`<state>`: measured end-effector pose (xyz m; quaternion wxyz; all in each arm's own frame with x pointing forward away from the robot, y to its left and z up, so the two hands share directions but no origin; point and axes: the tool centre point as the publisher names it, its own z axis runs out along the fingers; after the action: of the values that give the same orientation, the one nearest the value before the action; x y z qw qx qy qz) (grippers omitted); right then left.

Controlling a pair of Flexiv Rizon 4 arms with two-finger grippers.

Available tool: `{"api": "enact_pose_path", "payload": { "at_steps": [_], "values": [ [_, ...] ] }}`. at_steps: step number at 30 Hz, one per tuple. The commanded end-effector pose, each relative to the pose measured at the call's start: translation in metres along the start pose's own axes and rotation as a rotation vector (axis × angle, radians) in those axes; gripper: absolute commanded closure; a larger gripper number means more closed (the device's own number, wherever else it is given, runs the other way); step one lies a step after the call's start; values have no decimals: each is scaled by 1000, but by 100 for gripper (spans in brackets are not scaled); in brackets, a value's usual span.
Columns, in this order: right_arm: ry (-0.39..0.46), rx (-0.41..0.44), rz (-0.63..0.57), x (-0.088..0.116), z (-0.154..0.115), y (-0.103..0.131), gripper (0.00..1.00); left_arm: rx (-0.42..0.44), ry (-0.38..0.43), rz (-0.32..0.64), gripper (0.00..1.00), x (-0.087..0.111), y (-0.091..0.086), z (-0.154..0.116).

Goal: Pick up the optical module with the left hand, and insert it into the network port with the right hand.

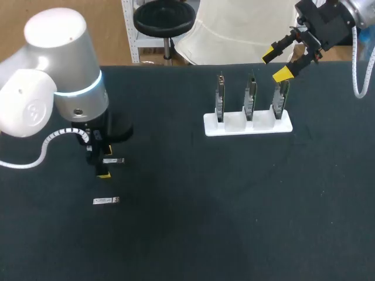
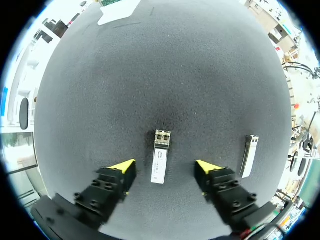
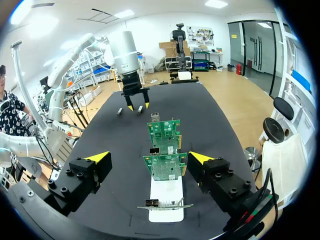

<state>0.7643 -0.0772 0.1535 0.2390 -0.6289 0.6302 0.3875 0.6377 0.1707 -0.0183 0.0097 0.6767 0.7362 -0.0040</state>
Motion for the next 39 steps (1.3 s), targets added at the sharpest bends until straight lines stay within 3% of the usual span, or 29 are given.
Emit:
{"api": "enact_pose_path", "payload": {
  "at_steps": [1,19,22,27,32,36,39],
  "values": [
    [-1,2,-1,0,0,0,0,6,6,3,100,-3,3,2],
    [-1,2,-1,0,0,0,0,-4,12,10,100,-13,10,-1],
    [-1,2,-1,0,0,0,0,-31,-19,-23,100,-21,17,-6],
    [-1,2,-1,0,0,0,0,-66,-169,-135,100,-36,37,-27],
    [-1,2,-1,0,0,0,0,-114,-386,-293,100,-48,71,-63],
    [-1,2,-1,0,0,0,0,-170,-541,-354,100,-66,97,-99],
    [-1,2,-1,0,0,0,0,-160,-718,-393,100,-83,113,-122]
  ]
}}
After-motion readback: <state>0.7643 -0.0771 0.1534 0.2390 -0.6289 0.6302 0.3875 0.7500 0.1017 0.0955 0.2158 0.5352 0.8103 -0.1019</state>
